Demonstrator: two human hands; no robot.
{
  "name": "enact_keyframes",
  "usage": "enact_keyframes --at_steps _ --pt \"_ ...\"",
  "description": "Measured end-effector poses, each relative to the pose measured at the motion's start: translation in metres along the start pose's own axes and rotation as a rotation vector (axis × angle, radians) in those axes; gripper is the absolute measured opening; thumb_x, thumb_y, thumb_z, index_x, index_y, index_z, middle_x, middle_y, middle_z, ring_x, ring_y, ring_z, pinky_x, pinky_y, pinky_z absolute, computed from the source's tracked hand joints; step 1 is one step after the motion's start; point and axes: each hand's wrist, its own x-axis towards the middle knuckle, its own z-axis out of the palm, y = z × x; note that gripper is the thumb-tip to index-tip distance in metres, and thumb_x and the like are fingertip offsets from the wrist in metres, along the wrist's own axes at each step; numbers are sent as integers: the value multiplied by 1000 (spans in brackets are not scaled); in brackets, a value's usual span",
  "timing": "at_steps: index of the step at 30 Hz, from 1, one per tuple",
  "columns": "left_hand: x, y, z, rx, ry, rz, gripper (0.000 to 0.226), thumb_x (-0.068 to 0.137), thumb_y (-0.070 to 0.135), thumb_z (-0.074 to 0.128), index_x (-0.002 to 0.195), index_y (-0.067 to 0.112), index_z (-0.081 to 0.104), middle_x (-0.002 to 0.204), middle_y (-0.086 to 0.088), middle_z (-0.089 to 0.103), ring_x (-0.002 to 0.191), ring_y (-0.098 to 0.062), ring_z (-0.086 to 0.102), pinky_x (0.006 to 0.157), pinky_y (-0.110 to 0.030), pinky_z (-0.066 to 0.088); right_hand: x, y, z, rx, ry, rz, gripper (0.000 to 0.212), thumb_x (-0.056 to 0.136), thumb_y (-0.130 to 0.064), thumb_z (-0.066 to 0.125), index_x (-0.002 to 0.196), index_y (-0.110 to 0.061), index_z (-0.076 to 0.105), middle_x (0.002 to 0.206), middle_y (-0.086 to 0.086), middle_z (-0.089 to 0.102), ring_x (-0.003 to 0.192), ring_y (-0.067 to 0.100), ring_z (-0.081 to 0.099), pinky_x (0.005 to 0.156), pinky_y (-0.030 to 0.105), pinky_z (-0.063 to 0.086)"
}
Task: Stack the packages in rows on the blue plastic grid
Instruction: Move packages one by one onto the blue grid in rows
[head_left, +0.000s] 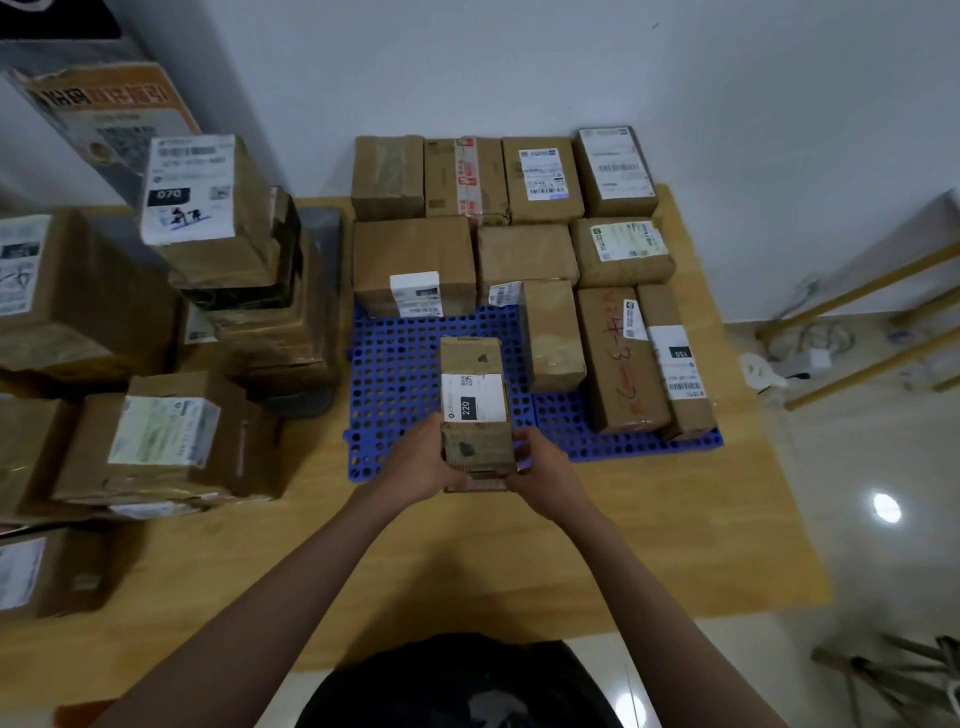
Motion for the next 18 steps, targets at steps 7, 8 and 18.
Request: enact_keyframes --at_steps 7,8,18 --pt "31 11 11 14 -49 -34 78 66 27 89 130 12 47 125 -5 55 113 -23 55 90 -42 50 24 15 -11 9 -37 37 57 81 -1 71 132 -10 45 127 9 58 112 23 57 82 31 51" --pt "33 11 13 -4 -61 -26 77 65 31 89 129 13 48 124 -3 57 113 -22 56 90 -42 51 25 16 -11 18 -54 47 57 82 -2 71 132 -10 45 128 9 57 114 25 57 84 34 51" --pt "18 -15 21 356 107 -297 114 57 68 78 138 10 24 139 -11 31 128 -31 39 94 -44 45 8 3 16 526 -426 95 52 84 17 55 129 -9 50 124 5 62 102 26 68 84 39 56"
